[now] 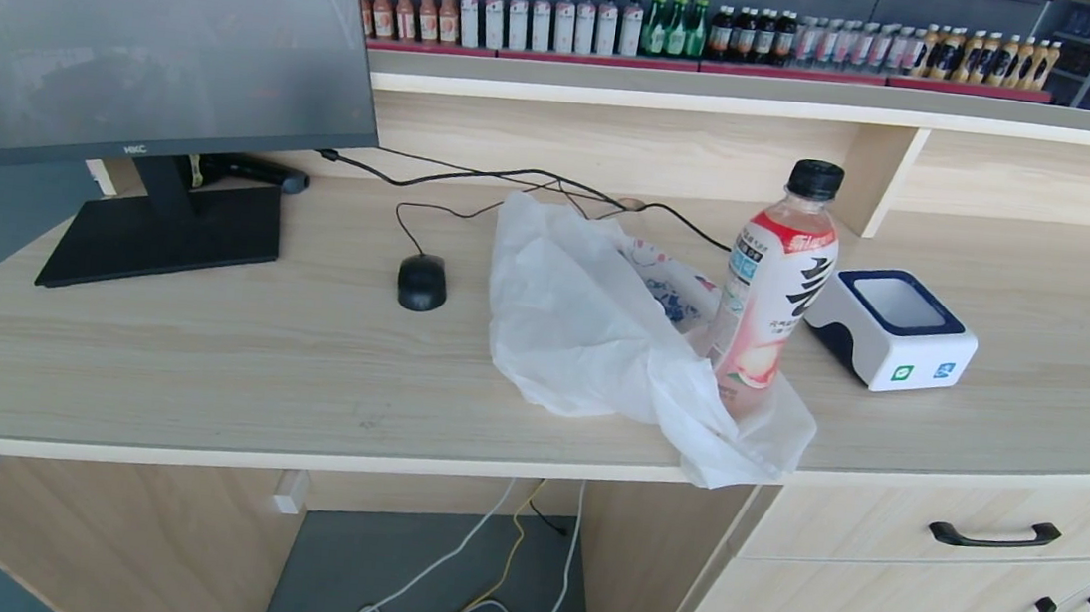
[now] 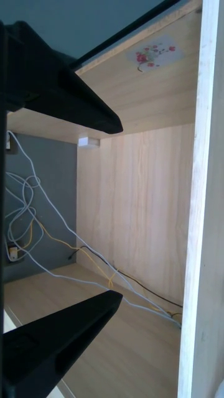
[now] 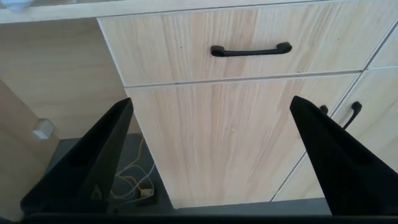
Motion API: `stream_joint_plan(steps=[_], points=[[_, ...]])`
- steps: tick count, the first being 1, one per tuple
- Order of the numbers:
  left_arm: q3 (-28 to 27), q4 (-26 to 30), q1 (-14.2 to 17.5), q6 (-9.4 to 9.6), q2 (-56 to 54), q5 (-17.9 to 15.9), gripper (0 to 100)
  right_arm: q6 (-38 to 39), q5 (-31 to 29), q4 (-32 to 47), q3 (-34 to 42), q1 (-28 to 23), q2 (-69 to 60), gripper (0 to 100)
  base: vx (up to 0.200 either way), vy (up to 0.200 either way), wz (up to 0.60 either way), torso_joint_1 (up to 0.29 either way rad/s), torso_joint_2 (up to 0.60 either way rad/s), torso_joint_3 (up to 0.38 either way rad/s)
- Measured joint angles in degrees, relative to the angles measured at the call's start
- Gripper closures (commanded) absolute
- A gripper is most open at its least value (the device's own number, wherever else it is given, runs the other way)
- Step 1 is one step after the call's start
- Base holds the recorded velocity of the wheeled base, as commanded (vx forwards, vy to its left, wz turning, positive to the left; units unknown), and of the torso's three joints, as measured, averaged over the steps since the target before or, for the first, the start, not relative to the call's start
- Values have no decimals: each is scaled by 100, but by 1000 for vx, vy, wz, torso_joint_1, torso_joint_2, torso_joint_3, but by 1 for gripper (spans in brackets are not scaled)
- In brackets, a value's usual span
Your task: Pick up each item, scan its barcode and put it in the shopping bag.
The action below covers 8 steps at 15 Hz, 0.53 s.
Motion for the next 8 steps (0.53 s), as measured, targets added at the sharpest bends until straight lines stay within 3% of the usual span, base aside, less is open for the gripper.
stream_joint_plan(steps=[1, 4, 8], points=[[0, 0, 0, -1, 0, 0, 0, -7, 0, 0, 0, -5, -26, 0, 0, 0, 0, 0, 0, 0], [0, 0, 0, -22, 0, 0, 0, -13, -2, 0, 0, -11, -63, 0, -200, 0, 0, 10, 7, 2], [0, 0, -5, -12, -2, 0, 0, -5, -2, 0, -2, -11, -66, 0, 0, 0, 0, 0, 0, 0]])
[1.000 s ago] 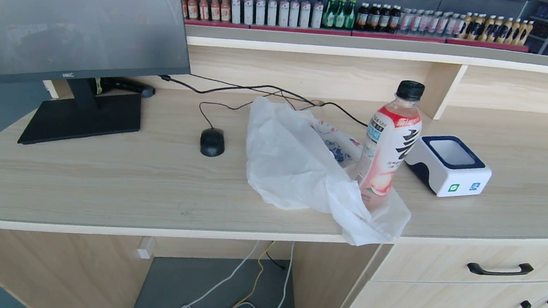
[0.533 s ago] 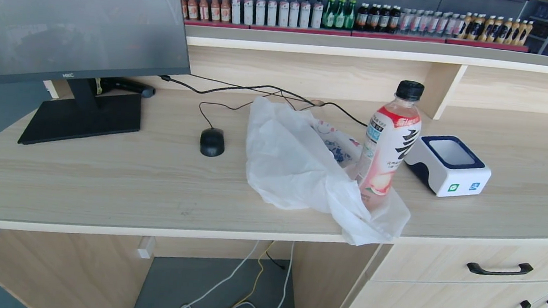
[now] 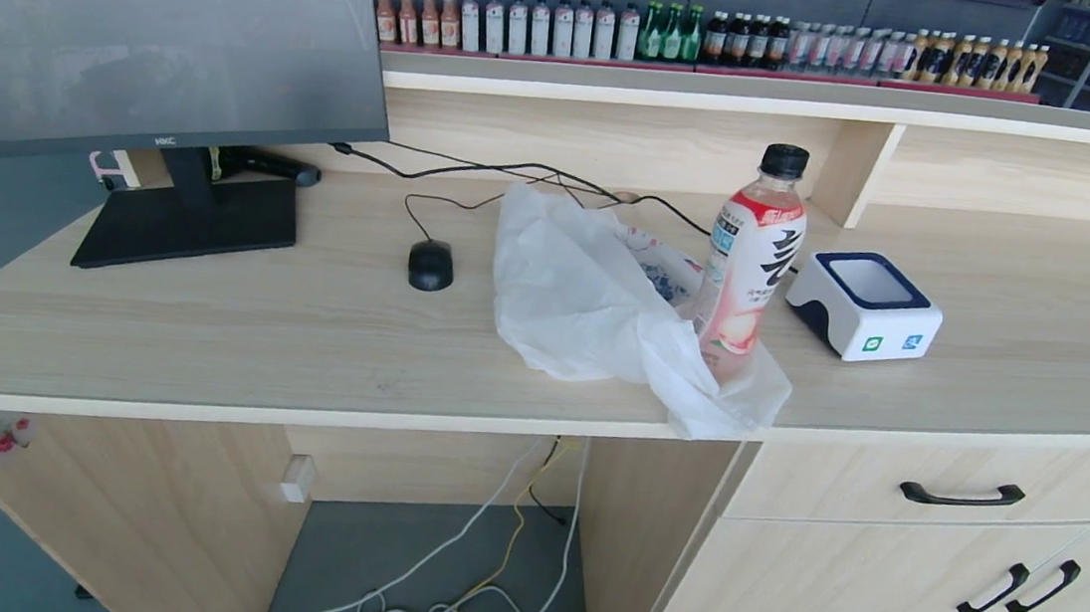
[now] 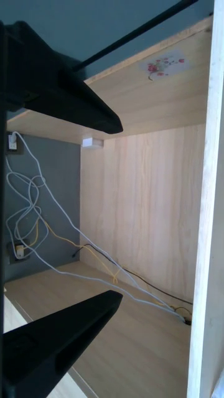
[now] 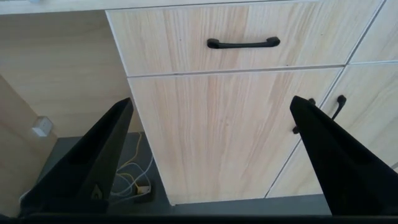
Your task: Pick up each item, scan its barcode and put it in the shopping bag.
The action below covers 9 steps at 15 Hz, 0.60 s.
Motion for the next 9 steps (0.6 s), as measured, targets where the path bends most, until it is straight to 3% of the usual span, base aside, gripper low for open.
stream_joint_plan(steps=[2, 9], points=[[0, 2, 5, 0, 2, 0, 0, 0, 0, 2, 0, 0, 0, 0, 0, 0, 0, 0, 0, 0], [0, 0, 7, -16, 2, 0, 0, -2, 0, 2, 2, 6, 0, 0, 0, -200, 0, 3, 3, 2]])
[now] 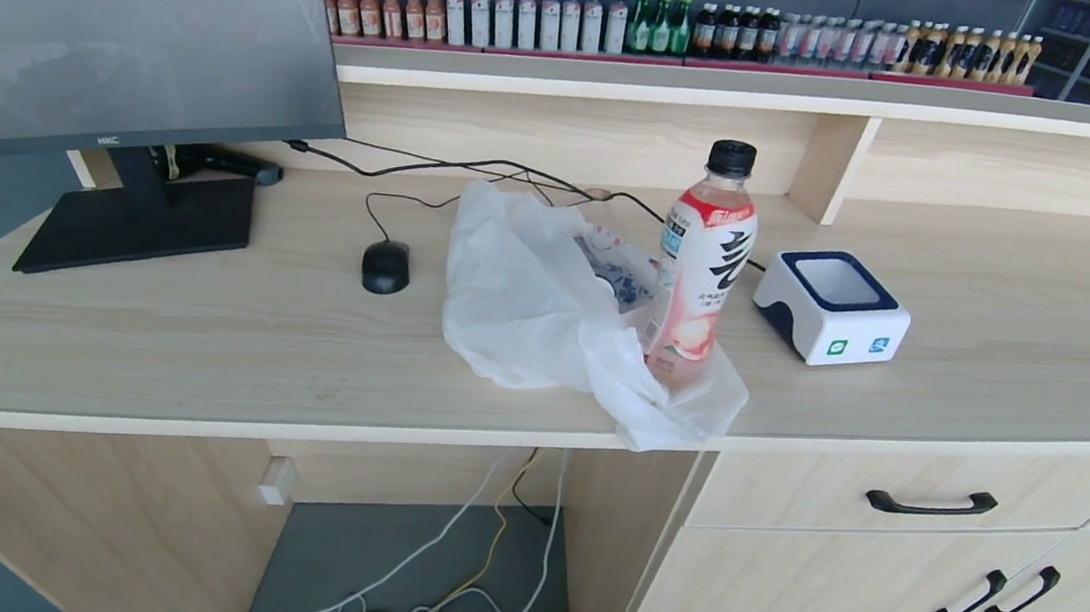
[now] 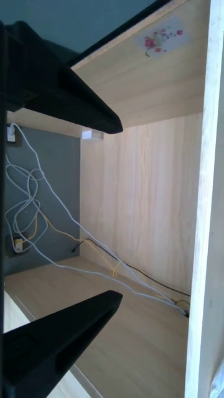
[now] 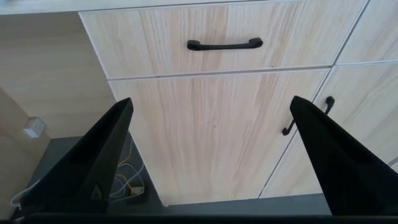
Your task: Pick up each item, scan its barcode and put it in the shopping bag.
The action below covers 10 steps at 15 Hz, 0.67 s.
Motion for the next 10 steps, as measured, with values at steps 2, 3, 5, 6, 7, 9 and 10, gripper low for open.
stream_joint_plan(steps=[2, 3, 5, 6, 7, 9, 10], points=[[0, 0, -2, 2, 0, 0, 0, 10, 0, -2, 0, -4, 0, 0, 0, -200, 0, 2, 0, 2], [0, 0, -2, 2, 0, 0, 0, 33, 0, 0, 0, -4, 0, 0, 0, -200, 0, -2, 7, 2], [0, 0, -2, 2, 0, 0, 0, 38, 0, -2, 0, -6, 0, 0, 0, -200, 0, 5, 5, 2], [0, 0, -2, 0, 0, 0, 0, 38, 2, 0, 0, -6, 0, 0, 0, -200, 0, 12, 2, 7], [0, 0, -2, 2, 0, 0, 0, 38, 0, 0, 0, -4, 0, 0, 0, -200, 0, 2, 2, 7], [0, 2, -2, -6, 0, 0, 0, 35, 0, -2, 0, -6, 0, 0, 0, -200, 0, 0, 2, 2], [0, 0, -2, -6, 0, 0, 0, 38, 0, 0, 0, -6, 0, 0, 0, -200, 0, 7, -2, -2]])
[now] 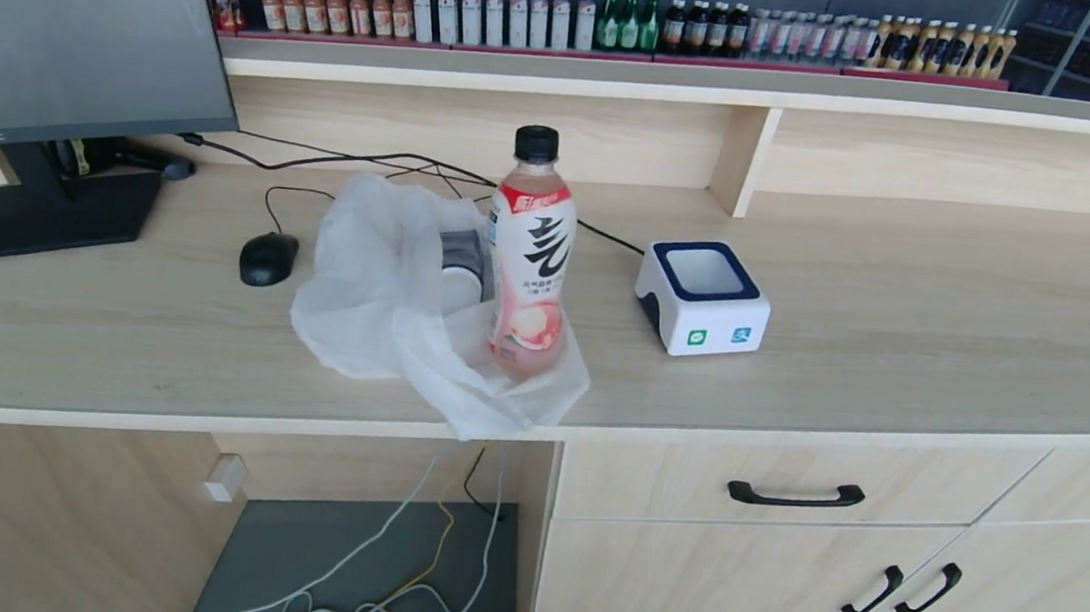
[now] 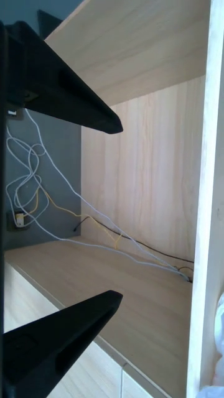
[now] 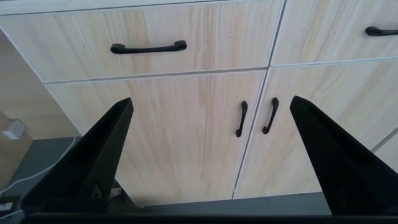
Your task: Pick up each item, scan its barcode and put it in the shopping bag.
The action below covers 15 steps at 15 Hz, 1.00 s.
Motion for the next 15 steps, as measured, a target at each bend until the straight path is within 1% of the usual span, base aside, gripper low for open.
stream_joint_plan(steps=[7, 15], points=[[0, 0, 0, -2, 0, 0, 0, -33, 2, -2, 0, 0, 0, 0, 0, -200, 0, 2, 1, 3], [0, 0, 0, 12, 0, 0, 0, -60, 0, -2, -2, 2, 0, 0, 0, 0, 0, 0, 0, 0]])
